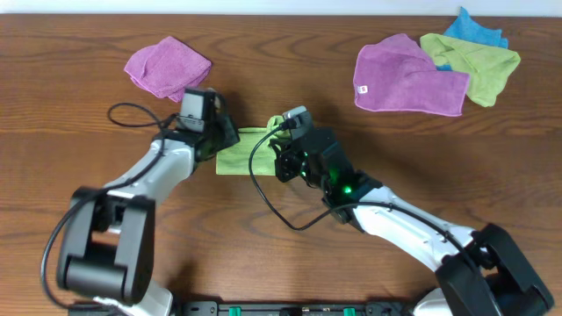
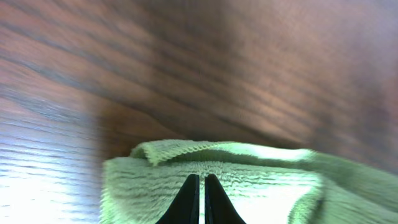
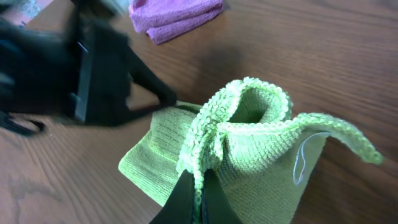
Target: Fold the cloth
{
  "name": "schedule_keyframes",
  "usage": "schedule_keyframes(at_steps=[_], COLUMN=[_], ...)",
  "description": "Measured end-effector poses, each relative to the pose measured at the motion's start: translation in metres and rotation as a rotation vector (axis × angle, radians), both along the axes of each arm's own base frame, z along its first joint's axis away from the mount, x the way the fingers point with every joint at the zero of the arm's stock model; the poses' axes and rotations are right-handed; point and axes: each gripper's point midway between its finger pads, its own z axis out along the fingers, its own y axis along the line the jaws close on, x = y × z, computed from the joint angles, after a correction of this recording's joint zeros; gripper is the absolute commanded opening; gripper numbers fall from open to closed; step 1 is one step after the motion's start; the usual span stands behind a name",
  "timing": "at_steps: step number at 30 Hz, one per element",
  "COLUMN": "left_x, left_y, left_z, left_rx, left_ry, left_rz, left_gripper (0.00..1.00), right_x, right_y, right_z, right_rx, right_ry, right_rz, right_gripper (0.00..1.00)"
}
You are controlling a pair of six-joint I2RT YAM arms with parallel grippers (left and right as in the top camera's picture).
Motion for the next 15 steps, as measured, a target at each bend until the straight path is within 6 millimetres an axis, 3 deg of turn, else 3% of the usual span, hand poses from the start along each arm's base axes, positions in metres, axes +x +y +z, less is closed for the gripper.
schedule_keyframes(at_steps=[6, 15], left_x=[0.000, -0.008], left_y=[0.022, 0.050], left_z=[0.023, 0.017], left_rx=[0.010, 0.038], left_ry=[-0.036, 0.014], left_rz=[0.030, 0.066], left_gripper=[0.06, 0.06], right_x=[0.002, 0.003], right_y=[0.019, 0.057], right_z=[-0.011, -0.026], right_rx=[-0.028, -0.051], right_ry=[0.033, 0.056], right_rz=[0.030, 0.096], right_gripper=[0.01, 0.01])
